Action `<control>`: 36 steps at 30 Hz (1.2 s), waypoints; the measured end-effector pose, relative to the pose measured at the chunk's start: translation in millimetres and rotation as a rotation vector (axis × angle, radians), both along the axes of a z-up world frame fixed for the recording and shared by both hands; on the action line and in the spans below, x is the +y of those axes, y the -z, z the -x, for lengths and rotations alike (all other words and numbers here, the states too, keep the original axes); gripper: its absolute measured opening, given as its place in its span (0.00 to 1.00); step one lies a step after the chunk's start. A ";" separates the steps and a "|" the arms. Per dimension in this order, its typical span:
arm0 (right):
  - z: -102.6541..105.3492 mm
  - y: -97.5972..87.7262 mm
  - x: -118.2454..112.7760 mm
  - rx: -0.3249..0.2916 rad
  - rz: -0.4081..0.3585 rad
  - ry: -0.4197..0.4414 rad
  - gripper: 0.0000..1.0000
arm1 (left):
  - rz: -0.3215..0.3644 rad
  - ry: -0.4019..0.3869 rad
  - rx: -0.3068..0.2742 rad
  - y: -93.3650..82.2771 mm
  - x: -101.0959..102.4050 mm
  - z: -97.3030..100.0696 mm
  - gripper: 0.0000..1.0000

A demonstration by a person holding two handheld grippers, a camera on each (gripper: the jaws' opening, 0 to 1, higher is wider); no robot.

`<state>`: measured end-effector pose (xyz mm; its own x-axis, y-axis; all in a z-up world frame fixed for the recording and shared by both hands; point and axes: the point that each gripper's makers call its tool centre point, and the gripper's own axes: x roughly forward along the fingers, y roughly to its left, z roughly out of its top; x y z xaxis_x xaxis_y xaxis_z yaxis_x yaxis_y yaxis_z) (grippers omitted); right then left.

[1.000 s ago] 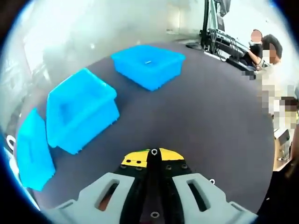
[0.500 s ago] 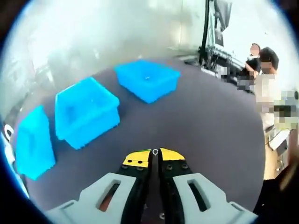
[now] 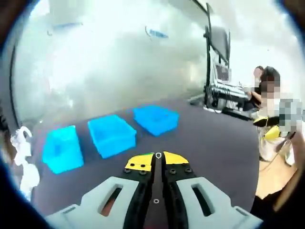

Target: Sort the screws, nuts, and washers into the corresponding bins

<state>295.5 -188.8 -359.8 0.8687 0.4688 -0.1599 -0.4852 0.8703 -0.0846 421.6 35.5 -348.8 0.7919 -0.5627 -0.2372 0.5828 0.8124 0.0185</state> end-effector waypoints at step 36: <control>3.9 -1.3 53.4 0.006 -0.016 -0.105 0.32 | 0.056 -0.497 -0.125 -14.1 169.0 -171.1 0.00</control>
<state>291.6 -135.3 -358.5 0.8139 0.5593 -0.1571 -0.5739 0.8161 -0.0680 592.7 204.5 -334.7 0.9873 -0.1202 -0.1037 0.1221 0.9924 0.0122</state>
